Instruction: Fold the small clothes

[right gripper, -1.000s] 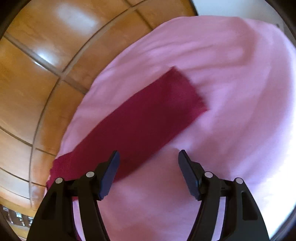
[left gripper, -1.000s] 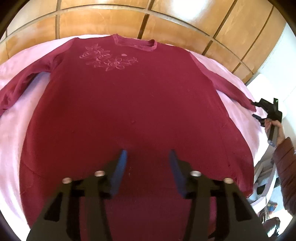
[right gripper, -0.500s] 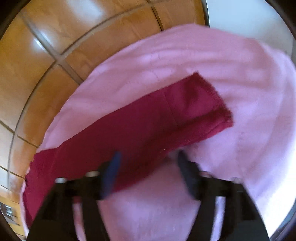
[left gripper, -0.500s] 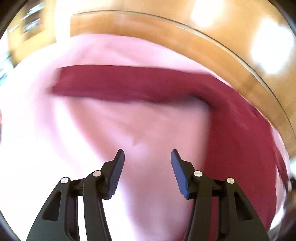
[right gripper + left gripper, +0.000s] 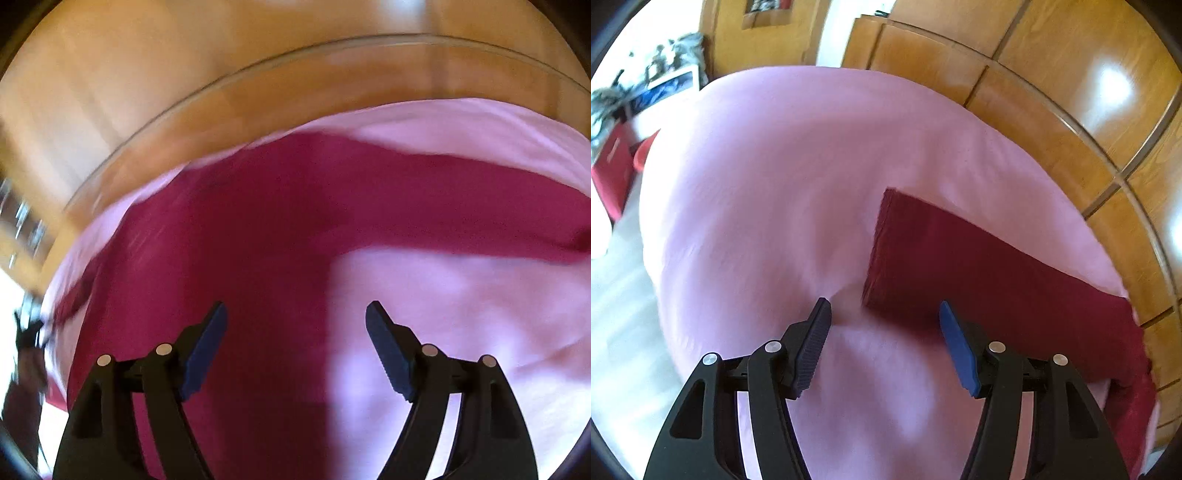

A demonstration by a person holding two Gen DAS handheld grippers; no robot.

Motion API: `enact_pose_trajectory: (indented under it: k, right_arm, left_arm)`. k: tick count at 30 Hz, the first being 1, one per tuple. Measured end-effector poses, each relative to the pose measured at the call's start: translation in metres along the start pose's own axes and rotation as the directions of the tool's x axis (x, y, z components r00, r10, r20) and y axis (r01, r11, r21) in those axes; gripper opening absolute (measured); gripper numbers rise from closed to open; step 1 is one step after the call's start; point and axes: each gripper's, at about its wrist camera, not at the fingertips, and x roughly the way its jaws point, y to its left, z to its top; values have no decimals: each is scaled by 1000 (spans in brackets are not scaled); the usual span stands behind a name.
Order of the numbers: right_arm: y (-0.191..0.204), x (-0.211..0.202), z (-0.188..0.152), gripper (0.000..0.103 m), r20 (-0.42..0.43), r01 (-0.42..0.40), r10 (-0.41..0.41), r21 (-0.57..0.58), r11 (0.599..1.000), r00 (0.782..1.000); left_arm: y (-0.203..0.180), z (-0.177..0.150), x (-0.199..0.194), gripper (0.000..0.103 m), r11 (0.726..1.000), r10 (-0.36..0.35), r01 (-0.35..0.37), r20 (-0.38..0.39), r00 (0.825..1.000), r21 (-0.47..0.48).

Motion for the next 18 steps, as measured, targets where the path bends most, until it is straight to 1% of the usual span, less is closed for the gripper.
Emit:
enact_pose_trajectory:
  k: [1, 2, 3, 5, 6, 7, 8, 9, 10, 12, 13, 14, 15, 16, 17, 18]
  right_arm:
    - [11, 8, -6, 78, -16, -5, 5, -9, 1000, 1000]
    - [21, 19, -12, 80, -34, 7, -8, -26, 1000, 999]
    - [28, 25, -16, 82, -34, 36, -38, -48, 998, 999]
    - [42, 38, -25, 92, 0, 104, -104, -86, 991, 995]
    - [48, 42, -31, 94, 16, 138, -137, -112, 984, 990]
    - [52, 46, -34, 99, 26, 165, -163, -144, 976, 986]
    - [57, 52, -36, 101, 32, 210, -207, -183, 960, 978]
    - [59, 51, -38, 101, 34, 230, -228, -195, 953, 973]
    - [60, 52, -39, 101, 33, 239, -237, -200, 950, 971]
    - [54, 47, -43, 101, 32, 226, -224, -189, 956, 974]
    - [51, 52, -37, 101, 29, 220, -218, -182, 958, 975]
    - [48, 48, -39, 101, 25, 217, -216, -180, 959, 976]
    - [47, 48, -39, 101, 23, 219, -219, -181, 959, 976]
    - [47, 51, -34, 101, 22, 220, -220, -179, 959, 975]
    - [48, 51, -32, 101, 18, 217, -217, -175, 960, 976]
    - [52, 56, -28, 101, 16, 213, -213, -171, 962, 977]
  left_arm:
    - [-4, 6, 7, 44, 999, -3, 3, -1, 1000, 37]
    - [-10, 8, 11, 21, 997, 6, -5, -2, 1000, 74]
    - [-16, 10, 14, 13, 992, 32, -33, 8, 999, 124]
    - [-23, 11, 15, 10, 985, 45, -49, 27, 999, 165]
    - [-26, 15, 15, 10, 980, 64, -70, 40, 997, 185]
    - [-27, 21, 11, 10, 975, 85, -98, 71, 994, 199]
    - [-27, 30, 9, 9, 974, 102, -120, 99, 990, 193]
    - [-25, 40, 6, 9, 973, 123, -144, 123, 985, 181]
    - [-25, 49, 5, 9, 970, 145, -170, 146, 979, 174]
    - [-33, 64, 6, 9, 962, 172, -205, 183, 968, 179]
    - [-40, 68, 9, 9, 951, 198, -238, 200, 960, 199]
    - [-44, 70, 14, 9, 941, 222, -264, 200, 954, 210]
    - [-50, 69, 26, 9, 933, 242, -272, 146, 959, 236]
    - [-51, 68, 33, 9, 929, 253, -273, 112, 961, 248]
    - [-52, 66, 37, 10, 925, 275, -291, 99, 956, 246]
    - [-50, 61, 34, 18, 925, 292, -309, 105, 951, 221]
